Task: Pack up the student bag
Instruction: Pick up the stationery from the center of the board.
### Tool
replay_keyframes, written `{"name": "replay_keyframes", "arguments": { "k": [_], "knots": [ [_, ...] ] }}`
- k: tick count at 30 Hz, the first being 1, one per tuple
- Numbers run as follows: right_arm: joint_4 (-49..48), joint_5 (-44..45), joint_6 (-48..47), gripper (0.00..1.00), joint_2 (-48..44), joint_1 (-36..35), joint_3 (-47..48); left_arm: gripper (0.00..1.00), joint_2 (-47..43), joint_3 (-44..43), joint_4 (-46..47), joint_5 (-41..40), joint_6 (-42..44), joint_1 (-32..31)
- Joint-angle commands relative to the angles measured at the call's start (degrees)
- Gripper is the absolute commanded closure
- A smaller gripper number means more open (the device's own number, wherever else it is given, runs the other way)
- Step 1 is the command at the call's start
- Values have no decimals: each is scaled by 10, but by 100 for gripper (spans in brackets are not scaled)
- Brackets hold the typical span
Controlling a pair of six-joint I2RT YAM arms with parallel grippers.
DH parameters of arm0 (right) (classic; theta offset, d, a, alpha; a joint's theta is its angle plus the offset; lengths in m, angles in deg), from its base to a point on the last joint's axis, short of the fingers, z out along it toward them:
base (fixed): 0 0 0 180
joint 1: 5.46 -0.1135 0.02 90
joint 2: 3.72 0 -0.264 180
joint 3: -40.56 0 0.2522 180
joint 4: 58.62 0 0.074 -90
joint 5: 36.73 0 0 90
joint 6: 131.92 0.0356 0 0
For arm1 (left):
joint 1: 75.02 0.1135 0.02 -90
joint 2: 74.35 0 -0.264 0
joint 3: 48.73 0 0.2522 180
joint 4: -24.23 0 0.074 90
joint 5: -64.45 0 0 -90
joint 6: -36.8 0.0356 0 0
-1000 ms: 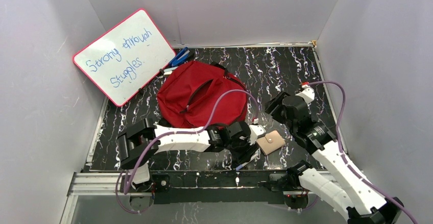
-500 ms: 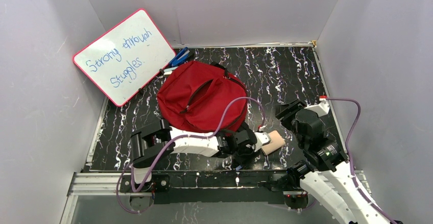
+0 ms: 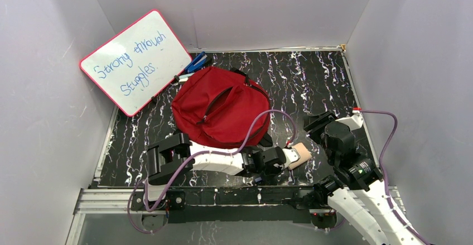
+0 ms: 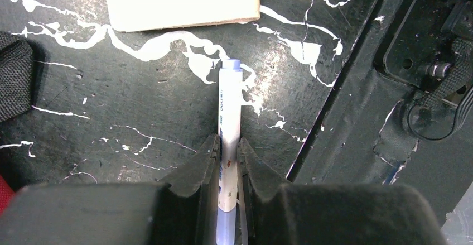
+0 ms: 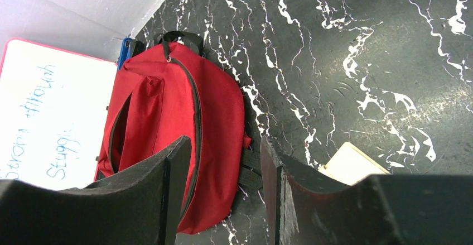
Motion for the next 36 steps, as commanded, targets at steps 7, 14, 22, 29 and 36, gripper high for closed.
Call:
{"name": "replay_keyframes", "arguments": {
  "k": [7, 14, 22, 29, 36],
  "knots": [
    [19, 28, 10, 37, -5, 1, 18, 100, -88, 18, -45, -64, -45, 52],
    [-15, -21, 7, 32, -6, 2, 26, 100, -220, 38, -6, -25, -79, 137],
    [-174, -240, -2, 20, 102, 1, 53, 100, -289, 38, 21, 48, -148, 235],
    [-290, -349, 15, 19, 162, 1, 22, 100, -308, 36, 21, 71, -154, 246],
    [-374, -368, 37, 20, 219, 1, -3, 100, -314, 37, 38, 90, -156, 248]
  ]
}}
